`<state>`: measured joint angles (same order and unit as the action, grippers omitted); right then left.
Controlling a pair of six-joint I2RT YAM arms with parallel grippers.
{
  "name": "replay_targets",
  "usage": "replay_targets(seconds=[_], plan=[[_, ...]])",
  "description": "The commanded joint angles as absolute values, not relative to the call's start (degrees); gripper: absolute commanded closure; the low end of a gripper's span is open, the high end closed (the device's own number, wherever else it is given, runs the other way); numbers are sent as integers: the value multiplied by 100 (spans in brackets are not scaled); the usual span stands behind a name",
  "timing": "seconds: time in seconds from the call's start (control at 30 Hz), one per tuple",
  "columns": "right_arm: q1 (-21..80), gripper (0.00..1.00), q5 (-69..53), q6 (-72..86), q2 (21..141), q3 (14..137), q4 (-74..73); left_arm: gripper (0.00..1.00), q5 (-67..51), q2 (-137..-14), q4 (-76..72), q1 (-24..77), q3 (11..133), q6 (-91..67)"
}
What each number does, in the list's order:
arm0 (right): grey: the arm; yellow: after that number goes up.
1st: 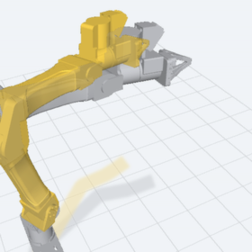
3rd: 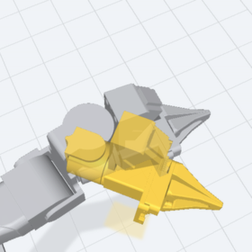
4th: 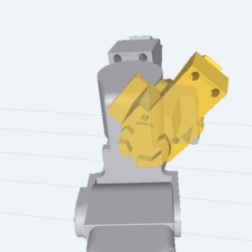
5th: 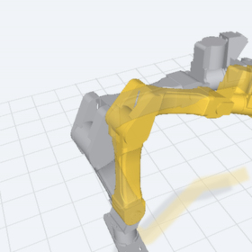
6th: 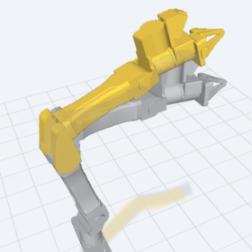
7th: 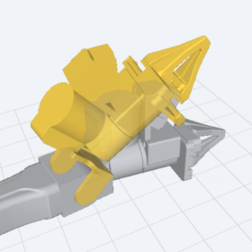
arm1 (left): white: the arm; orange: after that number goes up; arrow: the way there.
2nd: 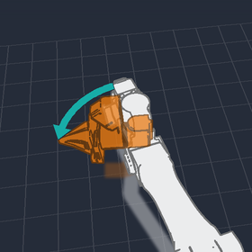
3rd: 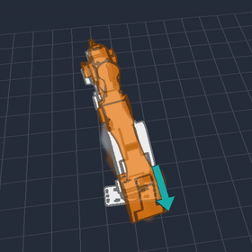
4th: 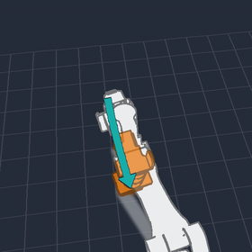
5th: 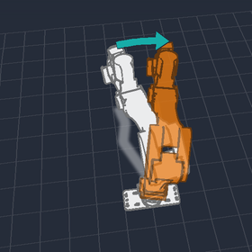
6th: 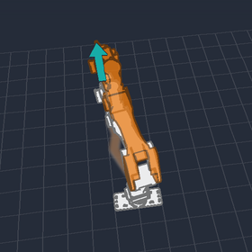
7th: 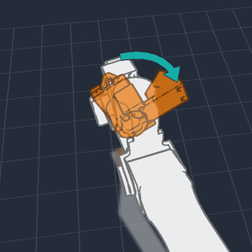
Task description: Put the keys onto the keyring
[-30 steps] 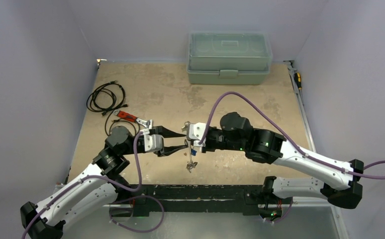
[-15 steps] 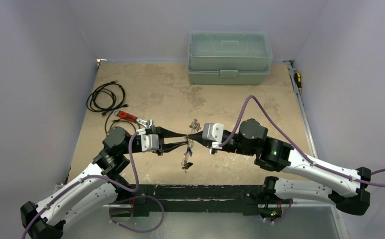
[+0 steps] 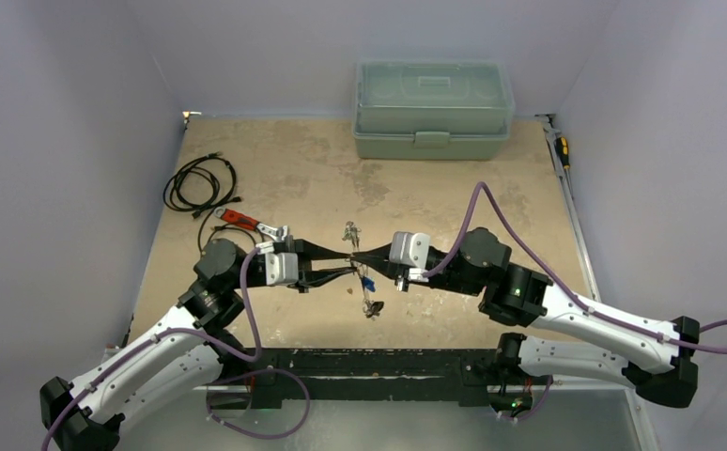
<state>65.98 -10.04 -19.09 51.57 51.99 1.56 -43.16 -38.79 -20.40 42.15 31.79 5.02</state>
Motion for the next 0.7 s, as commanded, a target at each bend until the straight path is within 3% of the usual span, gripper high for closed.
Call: replay_targets(seconds=[0.0,0.67], plan=[[6583,100,-1083,-1799,5000,5214,971,75,-4455,-3876,-2222,4237,3366,368],[6583,100,-1480,-1646,5176,5234,927,87,-4331,-3753,-2592,4232,3255,62]])
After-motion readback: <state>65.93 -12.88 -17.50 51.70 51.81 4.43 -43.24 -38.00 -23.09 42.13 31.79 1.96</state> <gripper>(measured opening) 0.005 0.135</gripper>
